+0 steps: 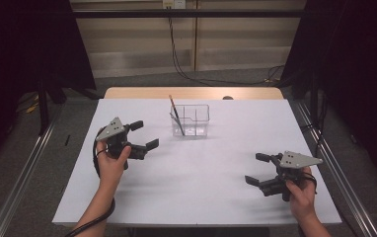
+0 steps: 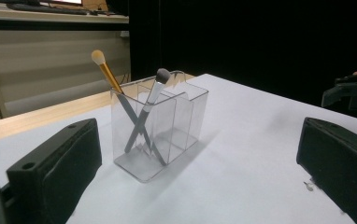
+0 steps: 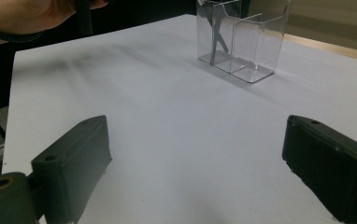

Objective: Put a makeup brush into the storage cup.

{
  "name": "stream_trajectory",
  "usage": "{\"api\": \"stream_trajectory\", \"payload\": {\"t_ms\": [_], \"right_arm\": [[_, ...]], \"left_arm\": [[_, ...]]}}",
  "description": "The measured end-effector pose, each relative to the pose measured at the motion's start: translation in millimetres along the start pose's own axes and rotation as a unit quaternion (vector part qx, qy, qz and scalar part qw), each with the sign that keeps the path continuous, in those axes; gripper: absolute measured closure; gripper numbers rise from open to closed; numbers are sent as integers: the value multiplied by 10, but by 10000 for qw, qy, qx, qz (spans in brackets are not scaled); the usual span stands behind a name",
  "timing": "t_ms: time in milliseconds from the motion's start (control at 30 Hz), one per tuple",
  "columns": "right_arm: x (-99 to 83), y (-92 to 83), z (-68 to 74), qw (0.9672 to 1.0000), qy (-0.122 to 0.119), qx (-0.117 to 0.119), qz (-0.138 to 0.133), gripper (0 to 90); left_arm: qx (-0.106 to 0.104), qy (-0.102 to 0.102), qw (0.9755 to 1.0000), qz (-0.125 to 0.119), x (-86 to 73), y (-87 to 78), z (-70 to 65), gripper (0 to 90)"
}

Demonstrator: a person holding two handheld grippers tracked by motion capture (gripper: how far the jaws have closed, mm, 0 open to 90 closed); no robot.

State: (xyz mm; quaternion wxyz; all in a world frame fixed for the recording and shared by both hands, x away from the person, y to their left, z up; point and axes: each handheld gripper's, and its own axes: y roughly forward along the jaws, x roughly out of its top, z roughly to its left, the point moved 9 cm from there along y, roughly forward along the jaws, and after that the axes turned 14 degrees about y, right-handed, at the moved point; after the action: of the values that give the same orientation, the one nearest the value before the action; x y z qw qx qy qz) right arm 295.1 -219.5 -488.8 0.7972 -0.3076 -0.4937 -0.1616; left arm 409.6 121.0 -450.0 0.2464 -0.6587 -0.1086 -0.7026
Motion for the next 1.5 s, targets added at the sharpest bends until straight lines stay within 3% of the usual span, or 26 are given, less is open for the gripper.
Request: {"api": "stream_trajectory", "payload": {"t_ms": [933,1500], "right_arm": [[2,-21,-9,10000,-7,-24,-12,73],[-1,-30,-10,10000,-4,-43,-1,73]], "left_arm": [[-2,58,10000,72,-58,-277,-49,0],[108,39,9998,132,-109,-465,-34,1]]}}
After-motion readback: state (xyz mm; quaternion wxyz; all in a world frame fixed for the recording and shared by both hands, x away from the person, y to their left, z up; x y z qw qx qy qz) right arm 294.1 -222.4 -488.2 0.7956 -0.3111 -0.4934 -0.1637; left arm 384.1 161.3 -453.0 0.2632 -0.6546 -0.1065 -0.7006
